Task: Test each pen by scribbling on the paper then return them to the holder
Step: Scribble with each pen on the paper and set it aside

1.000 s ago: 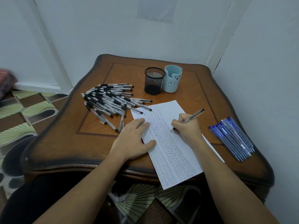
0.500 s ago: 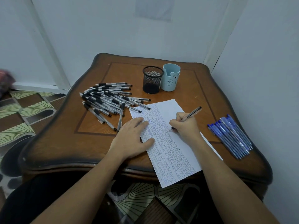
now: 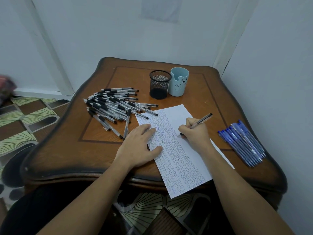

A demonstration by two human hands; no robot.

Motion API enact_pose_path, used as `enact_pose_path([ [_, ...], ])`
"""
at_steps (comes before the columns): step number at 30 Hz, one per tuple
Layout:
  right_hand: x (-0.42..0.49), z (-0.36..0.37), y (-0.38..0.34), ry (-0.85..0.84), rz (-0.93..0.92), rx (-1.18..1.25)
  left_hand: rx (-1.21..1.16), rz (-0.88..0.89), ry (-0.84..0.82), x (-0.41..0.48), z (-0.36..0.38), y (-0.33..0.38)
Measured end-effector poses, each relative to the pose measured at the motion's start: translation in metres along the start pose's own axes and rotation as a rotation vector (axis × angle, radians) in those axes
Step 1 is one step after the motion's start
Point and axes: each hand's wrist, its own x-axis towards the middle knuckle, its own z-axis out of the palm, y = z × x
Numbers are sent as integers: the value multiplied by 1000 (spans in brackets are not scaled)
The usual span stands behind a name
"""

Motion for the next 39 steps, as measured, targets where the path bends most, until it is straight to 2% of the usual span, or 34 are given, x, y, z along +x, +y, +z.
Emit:
enact_pose_path([
  [39, 5, -3, 4, 38, 10, 4, 13, 18, 24, 1, 3, -3],
])
